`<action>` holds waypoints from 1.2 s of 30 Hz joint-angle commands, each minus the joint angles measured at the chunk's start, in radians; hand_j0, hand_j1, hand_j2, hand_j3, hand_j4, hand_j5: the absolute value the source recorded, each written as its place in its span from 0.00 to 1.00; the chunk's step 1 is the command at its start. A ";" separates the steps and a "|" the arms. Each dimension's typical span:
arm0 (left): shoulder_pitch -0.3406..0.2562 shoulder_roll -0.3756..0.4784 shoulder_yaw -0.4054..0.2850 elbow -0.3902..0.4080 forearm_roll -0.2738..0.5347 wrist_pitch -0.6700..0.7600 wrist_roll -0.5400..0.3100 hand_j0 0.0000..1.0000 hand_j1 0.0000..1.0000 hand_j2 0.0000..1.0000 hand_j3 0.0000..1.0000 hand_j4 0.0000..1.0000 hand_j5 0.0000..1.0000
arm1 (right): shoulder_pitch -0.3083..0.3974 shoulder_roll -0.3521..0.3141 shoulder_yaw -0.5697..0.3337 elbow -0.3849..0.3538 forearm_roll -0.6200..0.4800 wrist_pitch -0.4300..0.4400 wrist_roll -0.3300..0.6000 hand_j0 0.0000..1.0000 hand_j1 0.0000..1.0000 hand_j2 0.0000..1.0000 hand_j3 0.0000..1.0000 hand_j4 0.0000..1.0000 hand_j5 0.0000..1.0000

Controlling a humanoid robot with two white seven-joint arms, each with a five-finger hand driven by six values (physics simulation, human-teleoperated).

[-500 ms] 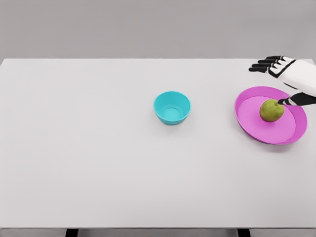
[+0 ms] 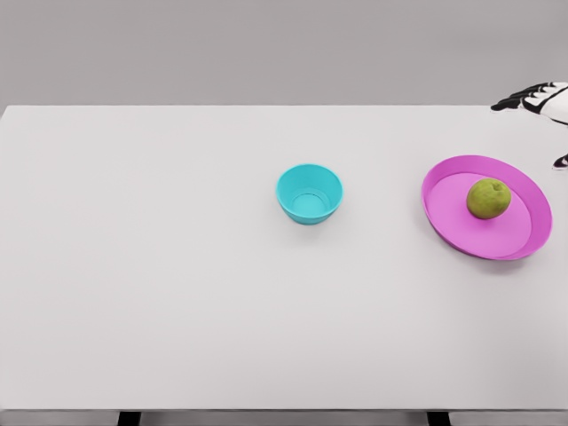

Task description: Put the apple from the pink plate into the blue bowl with your right arm

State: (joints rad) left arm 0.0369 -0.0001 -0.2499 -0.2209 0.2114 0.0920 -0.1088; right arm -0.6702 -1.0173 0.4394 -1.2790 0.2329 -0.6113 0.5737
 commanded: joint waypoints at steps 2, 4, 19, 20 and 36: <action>0.000 0.000 0.000 0.000 0.000 0.000 -0.002 1.00 1.00 1.00 1.00 1.00 1.00 | -0.049 0.083 0.154 0.132 -0.001 0.000 0.037 1.00 1.00 1.00 1.00 1.00 1.00; 0.000 0.000 0.000 0.000 0.000 0.000 0.000 1.00 1.00 1.00 1.00 1.00 1.00 | -0.062 0.097 0.206 0.165 -0.001 0.000 0.037 1.00 1.00 1.00 1.00 1.00 1.00; 0.000 0.000 0.000 0.000 0.000 0.000 0.000 1.00 1.00 1.00 1.00 1.00 1.00 | -0.121 0.158 0.335 0.320 0.003 0.000 0.037 1.00 1.00 1.00 1.00 1.00 1.00; 0.000 0.000 0.000 0.000 0.000 0.000 0.000 1.00 1.00 1.00 1.00 1.00 1.00 | -0.121 0.158 0.335 0.320 0.003 0.000 0.037 1.00 1.00 1.00 1.00 1.00 1.00; 0.000 0.000 0.000 0.000 0.000 0.000 -0.002 1.00 1.00 1.00 1.00 1.00 1.00 | -0.121 0.158 0.357 0.322 0.003 0.000 0.037 0.50 0.50 0.50 0.50 0.50 0.50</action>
State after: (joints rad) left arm 0.0368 0.0000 -0.2499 -0.2209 0.2113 0.0921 -0.1088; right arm -0.7915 -0.8581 0.7964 -0.9552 0.2418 -0.6133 0.6112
